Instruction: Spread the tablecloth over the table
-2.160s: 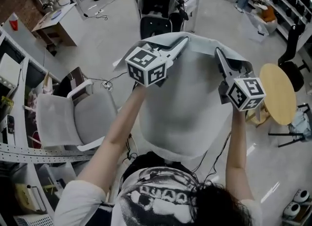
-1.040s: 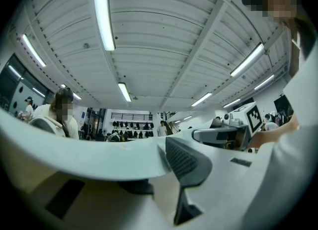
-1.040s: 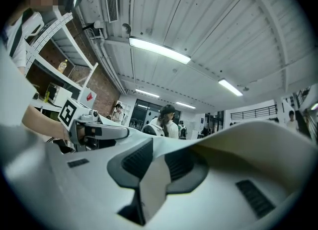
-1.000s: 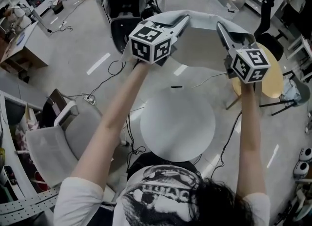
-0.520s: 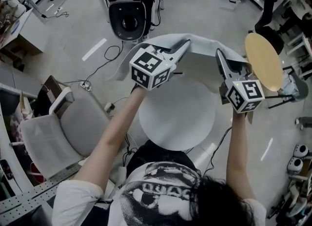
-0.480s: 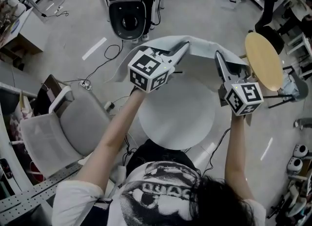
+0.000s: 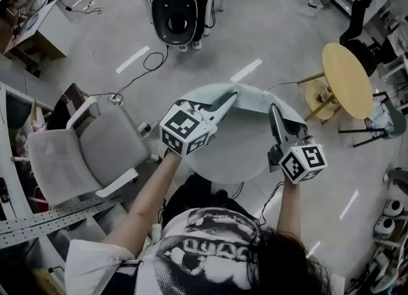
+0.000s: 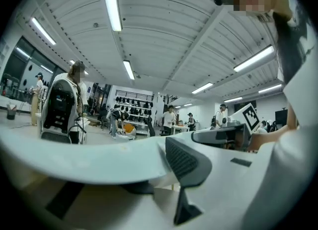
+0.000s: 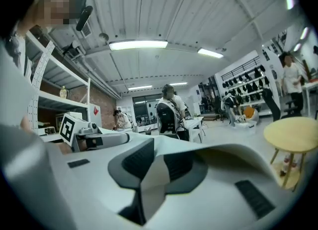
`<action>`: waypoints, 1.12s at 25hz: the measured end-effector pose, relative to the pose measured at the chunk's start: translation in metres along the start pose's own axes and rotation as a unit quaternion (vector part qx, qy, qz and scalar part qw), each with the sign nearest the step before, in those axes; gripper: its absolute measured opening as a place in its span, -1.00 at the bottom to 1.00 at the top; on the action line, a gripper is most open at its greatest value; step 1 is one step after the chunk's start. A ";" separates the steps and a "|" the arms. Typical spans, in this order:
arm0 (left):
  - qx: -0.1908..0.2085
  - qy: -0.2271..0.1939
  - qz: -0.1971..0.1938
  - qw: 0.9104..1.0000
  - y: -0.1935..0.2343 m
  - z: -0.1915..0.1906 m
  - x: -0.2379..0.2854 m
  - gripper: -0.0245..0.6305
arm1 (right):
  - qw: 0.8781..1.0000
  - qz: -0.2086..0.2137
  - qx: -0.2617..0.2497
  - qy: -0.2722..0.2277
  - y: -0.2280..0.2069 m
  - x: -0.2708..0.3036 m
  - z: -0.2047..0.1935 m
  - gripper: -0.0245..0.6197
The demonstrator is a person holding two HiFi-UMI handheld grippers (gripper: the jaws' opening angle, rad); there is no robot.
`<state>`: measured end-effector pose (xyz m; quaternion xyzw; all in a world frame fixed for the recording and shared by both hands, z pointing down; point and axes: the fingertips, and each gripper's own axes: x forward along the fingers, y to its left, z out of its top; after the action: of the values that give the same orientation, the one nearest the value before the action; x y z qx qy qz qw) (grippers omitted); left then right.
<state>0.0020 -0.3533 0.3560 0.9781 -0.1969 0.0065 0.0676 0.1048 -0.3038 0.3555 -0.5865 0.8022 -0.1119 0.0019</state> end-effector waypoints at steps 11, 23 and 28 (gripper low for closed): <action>-0.064 0.021 0.053 0.996 -0.121 -0.067 -0.070 -0.70 | 0.996 0.056 0.067 0.034 0.040 -0.121 -0.079 -0.73; -0.178 0.028 0.092 0.979 -0.181 -0.153 -0.129 -0.69 | 0.983 0.103 0.107 0.105 0.075 -0.184 -0.166 -0.73; -0.195 0.058 0.092 0.975 -0.191 -0.189 -0.146 -0.68 | 0.972 0.107 0.161 0.136 0.085 -0.198 -0.208 -0.73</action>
<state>-0.0558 -0.0973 0.5132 0.9217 -0.2790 0.0307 0.2676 0.0582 -0.0562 0.5176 -0.4689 0.8242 -0.3175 -0.0004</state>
